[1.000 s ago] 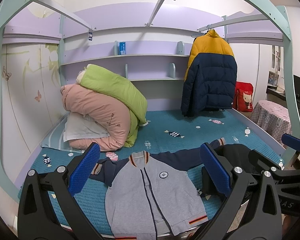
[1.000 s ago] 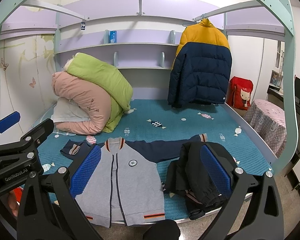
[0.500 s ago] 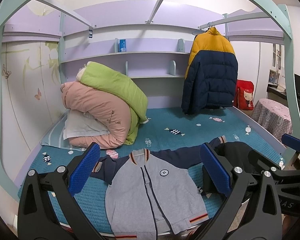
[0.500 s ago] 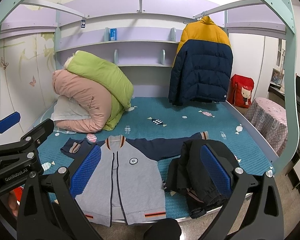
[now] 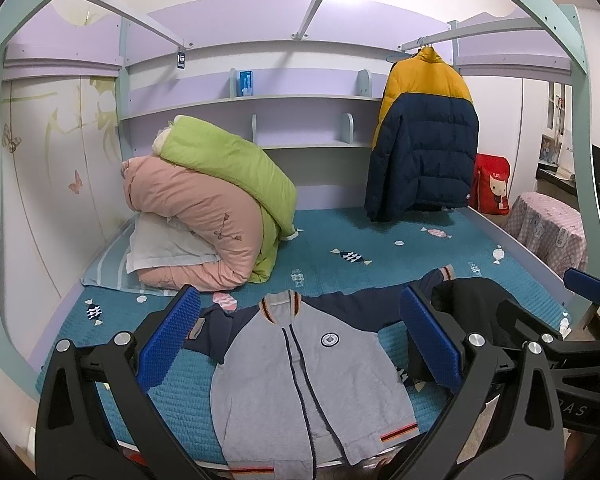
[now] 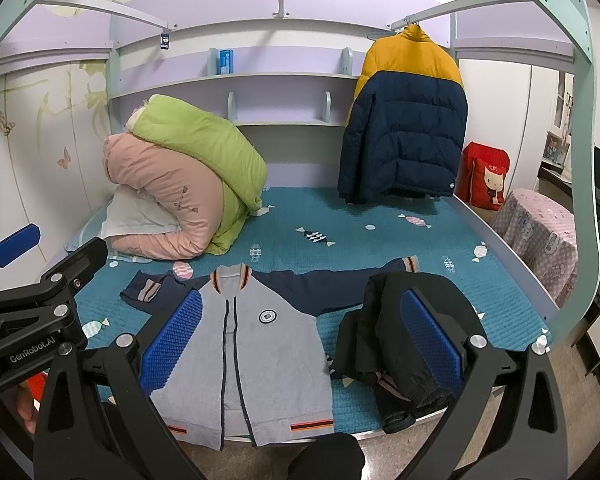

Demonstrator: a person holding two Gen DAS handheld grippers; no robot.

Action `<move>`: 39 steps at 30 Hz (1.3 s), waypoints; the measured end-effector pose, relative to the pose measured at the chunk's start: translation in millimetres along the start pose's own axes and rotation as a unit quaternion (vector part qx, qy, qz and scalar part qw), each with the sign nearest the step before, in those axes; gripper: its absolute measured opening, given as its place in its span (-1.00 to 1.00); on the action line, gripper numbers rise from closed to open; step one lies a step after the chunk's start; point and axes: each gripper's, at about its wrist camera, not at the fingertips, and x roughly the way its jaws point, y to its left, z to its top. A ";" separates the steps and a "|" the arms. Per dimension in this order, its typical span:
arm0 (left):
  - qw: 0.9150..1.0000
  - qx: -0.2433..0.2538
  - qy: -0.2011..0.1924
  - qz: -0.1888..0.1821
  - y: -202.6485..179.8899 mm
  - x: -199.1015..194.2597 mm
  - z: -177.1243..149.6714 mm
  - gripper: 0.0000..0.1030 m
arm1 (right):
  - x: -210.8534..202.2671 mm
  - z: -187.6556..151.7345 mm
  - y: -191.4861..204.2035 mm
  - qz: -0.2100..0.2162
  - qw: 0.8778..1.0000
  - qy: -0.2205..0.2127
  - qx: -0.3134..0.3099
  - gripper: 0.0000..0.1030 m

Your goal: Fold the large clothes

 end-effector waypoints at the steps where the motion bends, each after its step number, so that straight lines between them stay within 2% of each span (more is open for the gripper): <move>1: 1.000 0.000 0.002 0.000 0.2 1.5 1.1 0.92 | 1.9 0.3 0.2 0.000 1.000 0.002 0.000 0.86; 20: 0.998 -0.010 0.057 0.009 14.1 52.5 -5.3 0.92 | 47.5 -1.2 14.3 0.005 0.999 0.052 -0.007 0.86; 34: 0.991 -0.034 0.126 0.026 53.6 130.5 -28.5 0.92 | 126.9 -7.6 45.9 0.026 0.993 0.115 -0.025 0.86; 39: 0.984 -0.057 0.168 0.033 80.8 171.8 -48.5 0.92 | 170.4 -14.8 65.6 0.043 0.987 0.151 -0.032 0.86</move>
